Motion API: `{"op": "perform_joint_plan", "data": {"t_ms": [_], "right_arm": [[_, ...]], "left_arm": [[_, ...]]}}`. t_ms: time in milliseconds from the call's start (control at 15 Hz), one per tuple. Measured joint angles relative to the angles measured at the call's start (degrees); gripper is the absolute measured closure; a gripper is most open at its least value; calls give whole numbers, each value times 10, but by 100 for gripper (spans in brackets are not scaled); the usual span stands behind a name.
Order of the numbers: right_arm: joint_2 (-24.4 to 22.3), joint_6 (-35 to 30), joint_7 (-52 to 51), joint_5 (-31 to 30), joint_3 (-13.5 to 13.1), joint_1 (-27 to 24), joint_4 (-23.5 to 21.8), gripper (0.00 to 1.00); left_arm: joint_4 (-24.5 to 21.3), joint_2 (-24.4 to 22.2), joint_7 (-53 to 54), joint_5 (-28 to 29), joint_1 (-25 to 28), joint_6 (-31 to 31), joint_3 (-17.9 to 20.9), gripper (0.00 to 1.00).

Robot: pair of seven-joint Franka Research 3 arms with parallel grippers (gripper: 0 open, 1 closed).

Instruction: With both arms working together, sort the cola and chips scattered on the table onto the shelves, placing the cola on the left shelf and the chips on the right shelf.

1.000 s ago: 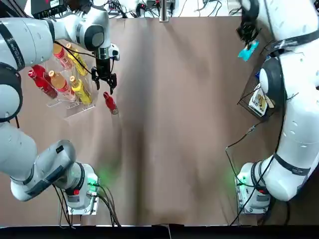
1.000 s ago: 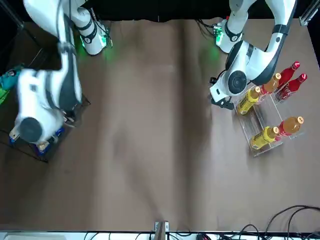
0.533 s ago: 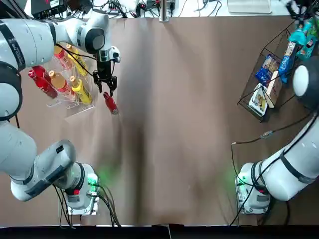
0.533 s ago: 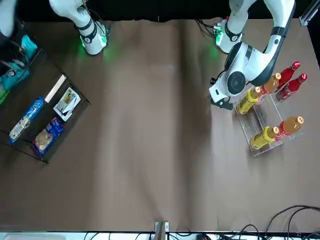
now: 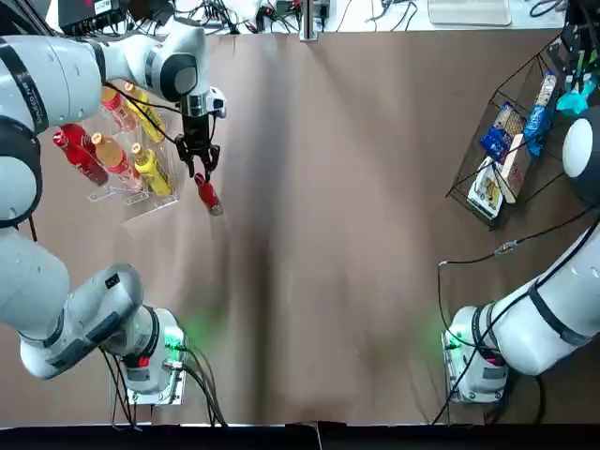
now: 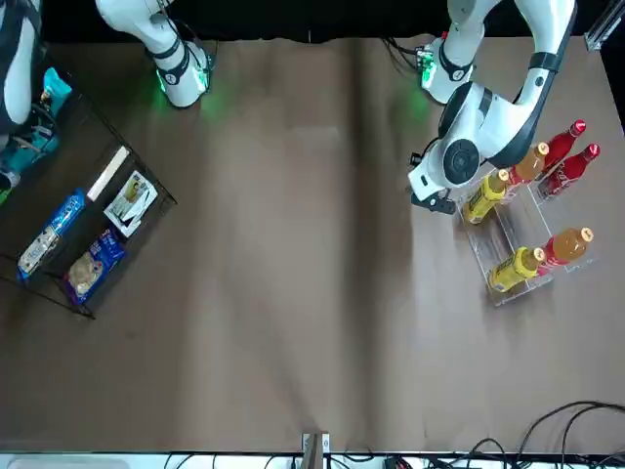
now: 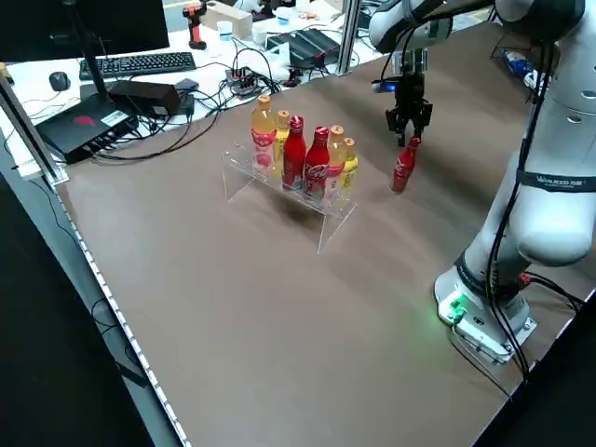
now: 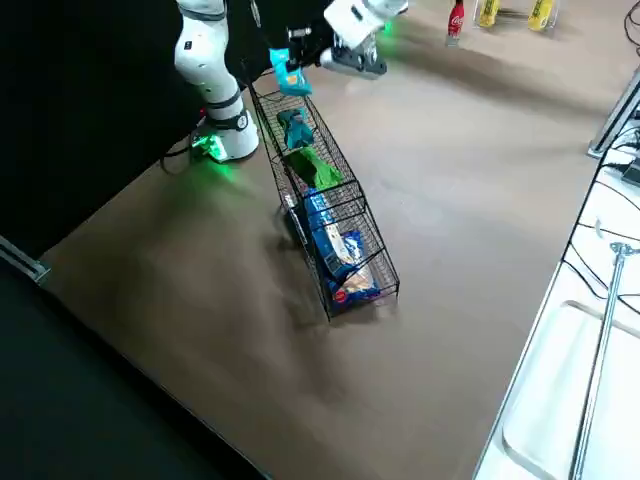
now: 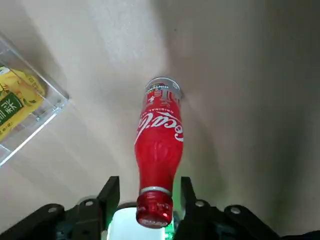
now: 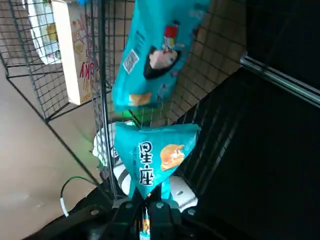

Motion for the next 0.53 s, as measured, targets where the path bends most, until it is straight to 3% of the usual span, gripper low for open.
{"op": "perform_joint_plan", "data": {"t_ms": [333,400,533], "right_arm": [[1,35,0,-1,1,-1,-40,92],[1,38,0,-1,1,-1,-43,89],[1,40,-1,-2,1,-1,-46,71]], "left_arm": [[-1,0,-11,0,-6,0,0,49],[-1,0,-15,0,-8,0,0,52],[-1,0,-19,0,-8,-1,0,54]]}}
